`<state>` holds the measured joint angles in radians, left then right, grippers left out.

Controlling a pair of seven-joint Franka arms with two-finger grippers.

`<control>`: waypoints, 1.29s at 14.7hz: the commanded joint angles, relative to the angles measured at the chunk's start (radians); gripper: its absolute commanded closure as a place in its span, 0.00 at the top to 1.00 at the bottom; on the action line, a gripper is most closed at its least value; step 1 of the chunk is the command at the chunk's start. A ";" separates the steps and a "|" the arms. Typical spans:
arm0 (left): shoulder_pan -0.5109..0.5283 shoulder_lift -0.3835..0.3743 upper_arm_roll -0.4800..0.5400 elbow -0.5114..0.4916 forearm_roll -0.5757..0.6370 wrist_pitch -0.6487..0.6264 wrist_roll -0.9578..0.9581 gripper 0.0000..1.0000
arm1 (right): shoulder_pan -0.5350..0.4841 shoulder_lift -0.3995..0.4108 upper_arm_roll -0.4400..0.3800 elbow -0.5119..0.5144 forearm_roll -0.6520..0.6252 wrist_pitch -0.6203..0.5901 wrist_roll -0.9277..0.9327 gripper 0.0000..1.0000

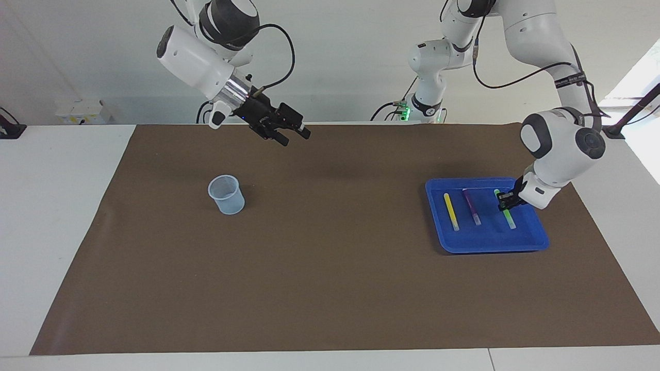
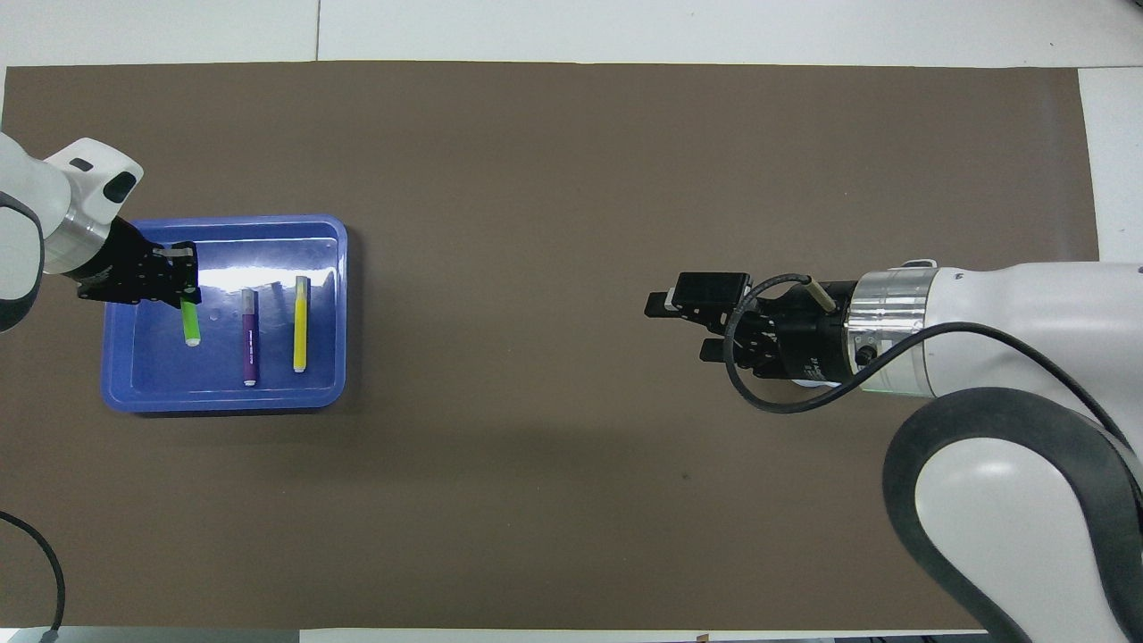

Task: Transfer and insert pens with both arms
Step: 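Lift the green pen with the left gripper toward the right gripper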

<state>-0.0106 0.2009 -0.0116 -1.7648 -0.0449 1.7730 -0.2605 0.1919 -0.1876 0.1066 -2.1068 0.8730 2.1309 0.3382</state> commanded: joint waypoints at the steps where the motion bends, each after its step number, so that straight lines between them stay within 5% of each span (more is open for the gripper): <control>1: -0.099 -0.067 0.010 0.010 -0.050 -0.090 -0.248 0.00 | 0.003 -0.024 -0.001 -0.027 0.041 0.020 0.012 1.00; 4: -0.135 -0.141 0.009 -0.001 -0.227 -0.159 -0.573 0.00 | 0.003 -0.024 -0.001 -0.025 0.061 0.023 0.030 1.00; 7: -0.204 -0.182 0.009 -0.018 -0.356 -0.150 -0.841 0.00 | 0.093 -0.016 -0.001 -0.025 0.093 0.150 0.096 1.00; 12: -0.382 -0.216 0.009 -0.105 -0.499 0.018 -1.352 0.00 | 0.208 0.016 0.001 0.008 0.093 0.284 0.235 1.00; 19: -0.444 -0.238 0.007 -0.154 -0.647 0.137 -1.461 0.00 | 0.258 0.002 -0.001 -0.024 0.077 0.271 0.159 1.00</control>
<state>-0.4582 -0.0005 -0.0157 -1.8770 -0.6554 1.8843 -1.7322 0.4568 -0.1797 0.1086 -2.1134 0.9449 2.4042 0.5477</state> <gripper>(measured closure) 0.833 0.000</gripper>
